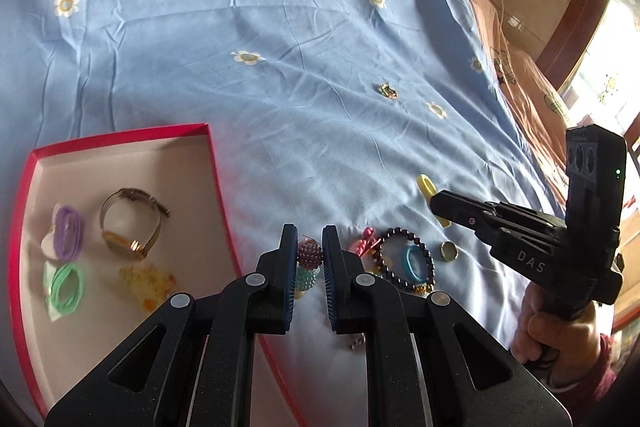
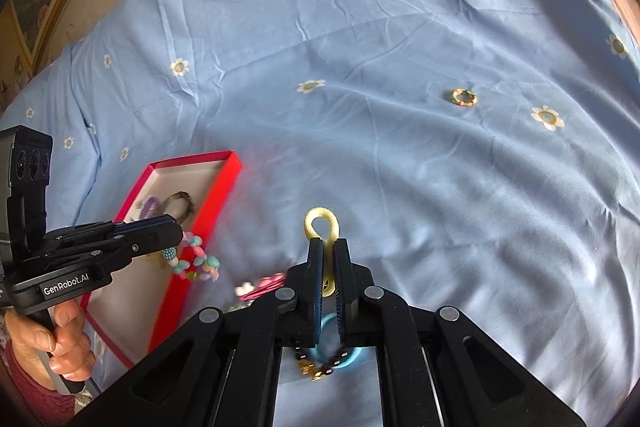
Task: Organize jewelry
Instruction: 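Carry the beaded bracelet and yellow hair ring into the box, open both tools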
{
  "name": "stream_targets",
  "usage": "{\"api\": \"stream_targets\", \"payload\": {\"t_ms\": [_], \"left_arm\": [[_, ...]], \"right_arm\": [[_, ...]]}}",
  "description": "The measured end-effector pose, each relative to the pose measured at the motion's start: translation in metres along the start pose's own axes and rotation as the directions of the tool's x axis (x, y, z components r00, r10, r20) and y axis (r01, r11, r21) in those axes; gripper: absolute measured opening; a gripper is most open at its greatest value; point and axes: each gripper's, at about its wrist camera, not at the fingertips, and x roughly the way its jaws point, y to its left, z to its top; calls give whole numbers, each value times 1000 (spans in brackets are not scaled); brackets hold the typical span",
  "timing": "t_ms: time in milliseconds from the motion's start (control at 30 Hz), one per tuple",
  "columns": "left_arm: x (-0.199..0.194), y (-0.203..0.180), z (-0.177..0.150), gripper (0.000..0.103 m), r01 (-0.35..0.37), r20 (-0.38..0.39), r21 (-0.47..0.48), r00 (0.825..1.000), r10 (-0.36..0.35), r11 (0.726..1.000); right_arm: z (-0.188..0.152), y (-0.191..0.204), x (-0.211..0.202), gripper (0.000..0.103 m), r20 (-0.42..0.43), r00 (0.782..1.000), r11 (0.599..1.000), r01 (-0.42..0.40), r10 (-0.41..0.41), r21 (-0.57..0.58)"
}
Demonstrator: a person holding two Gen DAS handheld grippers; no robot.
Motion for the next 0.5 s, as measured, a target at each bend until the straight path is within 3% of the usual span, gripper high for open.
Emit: {"api": "stream_targets", "payload": {"t_ms": [500], "left_arm": [[-74,23,-23,11,-13,118,-49,993,18,999]], "right_arm": [[-8,72,-4,5,-17,995,990,-103,101,-100]]}}
